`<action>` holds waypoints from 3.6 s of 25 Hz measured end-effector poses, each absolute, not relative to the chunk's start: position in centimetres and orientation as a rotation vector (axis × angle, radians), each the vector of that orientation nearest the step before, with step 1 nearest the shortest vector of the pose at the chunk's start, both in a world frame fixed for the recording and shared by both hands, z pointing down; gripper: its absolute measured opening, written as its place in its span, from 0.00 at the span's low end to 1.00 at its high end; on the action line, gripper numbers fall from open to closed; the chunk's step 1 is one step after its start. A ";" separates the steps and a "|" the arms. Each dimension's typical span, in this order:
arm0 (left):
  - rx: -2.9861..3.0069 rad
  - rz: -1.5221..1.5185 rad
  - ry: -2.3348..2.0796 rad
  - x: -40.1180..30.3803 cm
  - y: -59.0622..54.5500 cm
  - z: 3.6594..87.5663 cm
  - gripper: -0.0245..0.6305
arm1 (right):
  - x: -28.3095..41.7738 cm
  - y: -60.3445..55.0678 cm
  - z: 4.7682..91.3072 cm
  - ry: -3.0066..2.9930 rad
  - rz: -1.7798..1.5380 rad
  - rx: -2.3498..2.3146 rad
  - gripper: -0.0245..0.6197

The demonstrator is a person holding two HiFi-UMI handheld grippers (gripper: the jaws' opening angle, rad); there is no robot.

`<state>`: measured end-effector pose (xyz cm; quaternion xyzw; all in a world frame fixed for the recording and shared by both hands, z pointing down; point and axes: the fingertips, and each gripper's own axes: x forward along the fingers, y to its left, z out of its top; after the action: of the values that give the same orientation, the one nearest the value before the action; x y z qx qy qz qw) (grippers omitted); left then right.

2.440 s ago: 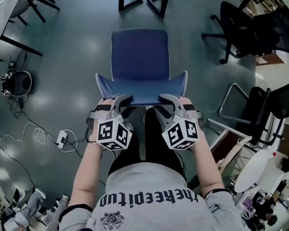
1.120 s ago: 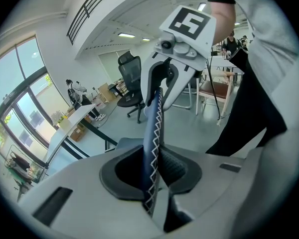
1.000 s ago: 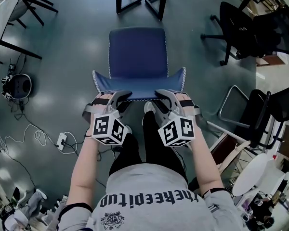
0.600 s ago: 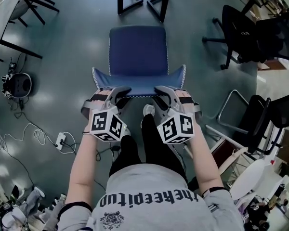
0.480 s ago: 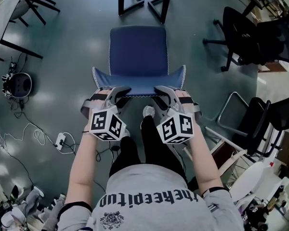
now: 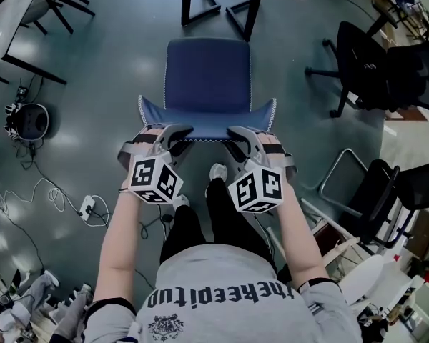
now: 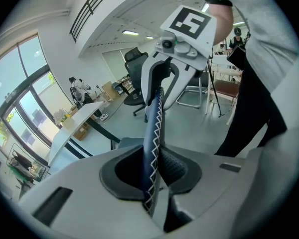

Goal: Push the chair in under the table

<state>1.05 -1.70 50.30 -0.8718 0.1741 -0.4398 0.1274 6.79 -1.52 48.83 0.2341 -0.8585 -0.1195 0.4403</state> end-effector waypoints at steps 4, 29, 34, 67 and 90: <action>-2.534 -1.277 0.511 1.1 -2.9 50.3 0.17 | 6.8 -2.6 48.8 -2.139 -0.300 0.569 0.22; -2.591 -1.270 0.452 0.2 -7.3 50.4 0.17 | 5.9 -7.0 48.8 -2.130 -0.276 0.584 0.22; -2.604 -1.257 0.421 -0.2 -8.4 50.5 0.17 | 5.5 -8.1 48.8 -2.125 -0.263 0.603 0.23; -2.582 -1.199 0.252 -4.1 -21.5 50.6 0.17 | 1.4 -20.4 48.9 -2.063 -0.191 0.754 0.23; -2.546 -1.144 0.188 -4.8 -29.1 50.5 0.17 | 0.6 -27.5 48.8 -2.033 -0.176 0.841 0.23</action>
<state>-4.83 -29.08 50.49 -0.8967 0.0664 -0.4028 0.1713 0.57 -27.49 48.83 0.3401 -0.8223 -0.0710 0.4506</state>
